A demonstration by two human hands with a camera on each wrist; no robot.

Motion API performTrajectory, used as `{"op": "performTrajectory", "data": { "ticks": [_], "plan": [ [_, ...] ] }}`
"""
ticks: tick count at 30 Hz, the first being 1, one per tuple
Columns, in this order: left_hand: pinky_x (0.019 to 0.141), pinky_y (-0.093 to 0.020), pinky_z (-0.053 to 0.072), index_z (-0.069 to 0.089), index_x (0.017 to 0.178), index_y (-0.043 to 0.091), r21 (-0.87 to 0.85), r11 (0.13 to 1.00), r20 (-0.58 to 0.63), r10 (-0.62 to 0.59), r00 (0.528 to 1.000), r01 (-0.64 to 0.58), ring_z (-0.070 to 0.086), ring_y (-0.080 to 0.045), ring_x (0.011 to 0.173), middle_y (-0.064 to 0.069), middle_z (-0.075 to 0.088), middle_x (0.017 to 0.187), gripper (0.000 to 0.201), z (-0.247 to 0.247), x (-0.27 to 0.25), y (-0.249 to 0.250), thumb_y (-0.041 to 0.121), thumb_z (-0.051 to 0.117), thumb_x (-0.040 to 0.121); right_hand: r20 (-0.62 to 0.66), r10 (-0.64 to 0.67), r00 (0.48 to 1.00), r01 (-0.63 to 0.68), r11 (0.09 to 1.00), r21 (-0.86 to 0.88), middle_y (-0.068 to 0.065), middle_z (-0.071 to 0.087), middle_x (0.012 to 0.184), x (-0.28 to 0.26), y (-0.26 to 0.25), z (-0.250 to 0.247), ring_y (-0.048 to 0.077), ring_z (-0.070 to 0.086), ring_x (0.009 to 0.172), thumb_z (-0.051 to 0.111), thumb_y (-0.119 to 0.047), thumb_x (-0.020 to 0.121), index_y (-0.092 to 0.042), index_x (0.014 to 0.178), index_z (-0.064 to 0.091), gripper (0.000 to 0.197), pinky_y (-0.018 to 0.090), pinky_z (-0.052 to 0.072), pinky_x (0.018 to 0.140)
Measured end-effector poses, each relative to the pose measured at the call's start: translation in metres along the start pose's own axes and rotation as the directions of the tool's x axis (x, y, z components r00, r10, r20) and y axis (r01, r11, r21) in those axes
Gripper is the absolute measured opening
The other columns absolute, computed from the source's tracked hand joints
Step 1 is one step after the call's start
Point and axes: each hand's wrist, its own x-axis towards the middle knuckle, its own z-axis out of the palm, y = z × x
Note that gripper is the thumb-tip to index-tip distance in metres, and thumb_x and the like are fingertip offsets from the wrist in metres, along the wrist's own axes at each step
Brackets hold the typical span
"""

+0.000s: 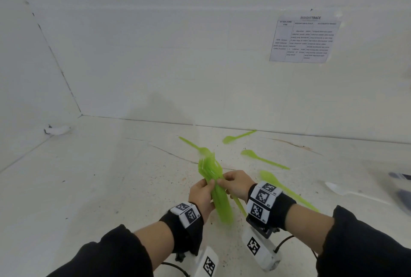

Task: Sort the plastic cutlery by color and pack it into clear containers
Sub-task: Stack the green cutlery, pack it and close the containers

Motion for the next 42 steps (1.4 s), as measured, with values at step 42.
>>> {"op": "performTrajectory", "data": {
  "ticks": [42],
  "plan": [
    [0.079,-0.048,0.056,0.049,0.114,-0.003,-0.125,0.992,0.184,-0.002,0.983,0.026,0.070,-0.028,0.085,-0.017,0.069,0.102,0.021,0.024,0.013,-0.023,0.007,0.036,0.100,-0.123,0.017,0.992,0.013,0.971,0.237,0.002,0.058,0.069,-0.026,0.022,-0.013,0.012,0.056,0.055,0.058,-0.008,0.088,-0.016,0.079,0.056,0.013,0.021,0.053,0.054]
  ]
}}
